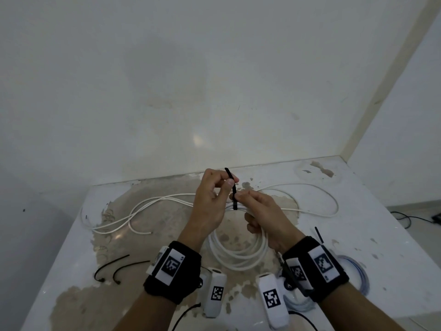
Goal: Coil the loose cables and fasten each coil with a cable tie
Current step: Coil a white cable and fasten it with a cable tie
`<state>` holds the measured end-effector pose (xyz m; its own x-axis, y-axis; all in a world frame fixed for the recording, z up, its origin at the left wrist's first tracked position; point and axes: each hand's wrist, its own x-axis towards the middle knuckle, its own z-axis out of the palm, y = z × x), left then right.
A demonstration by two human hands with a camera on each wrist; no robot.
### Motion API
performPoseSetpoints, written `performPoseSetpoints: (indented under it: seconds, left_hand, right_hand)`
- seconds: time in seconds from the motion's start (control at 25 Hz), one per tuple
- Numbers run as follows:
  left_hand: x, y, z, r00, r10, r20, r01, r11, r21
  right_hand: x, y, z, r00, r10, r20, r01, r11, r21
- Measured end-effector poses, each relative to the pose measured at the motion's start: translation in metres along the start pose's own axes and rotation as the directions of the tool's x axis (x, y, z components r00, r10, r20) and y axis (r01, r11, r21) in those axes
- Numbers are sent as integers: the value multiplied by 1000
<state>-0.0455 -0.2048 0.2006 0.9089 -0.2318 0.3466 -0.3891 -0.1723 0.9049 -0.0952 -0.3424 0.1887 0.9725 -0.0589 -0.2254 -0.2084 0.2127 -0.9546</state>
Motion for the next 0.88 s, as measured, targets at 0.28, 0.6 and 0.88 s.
performPoseSetpoints:
  seconds: [0.28,0.6,0.88]
  left_hand:
    - [-10,7,-21,883,-400,245,455,858,-239]
    - [-36,5,-14,739,-422,525,423,897,127]
    - [-60,-10,4,893,-216,395,171,974,147]
  right_hand:
    - [-4,19,-19,734,-680,-8,484,531,-695]
    - [-14,57,-31,731,-648,214,556,384,-737]
    - [-21,79,-30,776,-600,194,568,531,-629]
